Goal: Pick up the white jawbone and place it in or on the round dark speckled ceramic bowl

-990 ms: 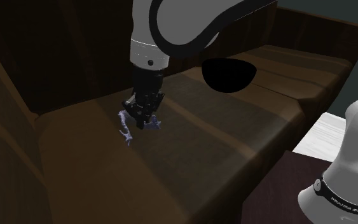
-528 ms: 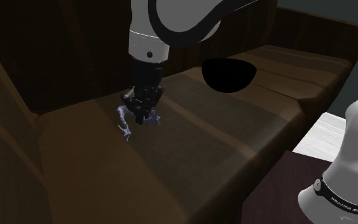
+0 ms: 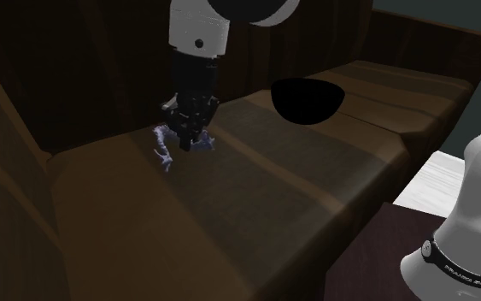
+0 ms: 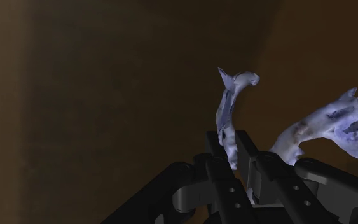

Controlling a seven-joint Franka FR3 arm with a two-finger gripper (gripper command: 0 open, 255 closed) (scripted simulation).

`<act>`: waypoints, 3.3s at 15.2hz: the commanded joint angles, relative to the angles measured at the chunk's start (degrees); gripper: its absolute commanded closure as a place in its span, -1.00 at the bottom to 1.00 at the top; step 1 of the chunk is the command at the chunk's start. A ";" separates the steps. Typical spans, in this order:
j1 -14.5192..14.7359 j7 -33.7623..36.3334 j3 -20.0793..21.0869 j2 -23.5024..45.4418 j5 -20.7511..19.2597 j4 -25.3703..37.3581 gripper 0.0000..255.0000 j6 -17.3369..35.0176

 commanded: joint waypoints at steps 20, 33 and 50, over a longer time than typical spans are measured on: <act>-0.19 2.31 -0.19 0.36 -0.93 16.66 1.00 -16.18; -6.25 -12.09 -8.63 -14.12 -0.07 1.97 1.00 -18.27; -14.44 -33.84 -24.32 -21.66 -4.78 -2.69 1.00 -24.38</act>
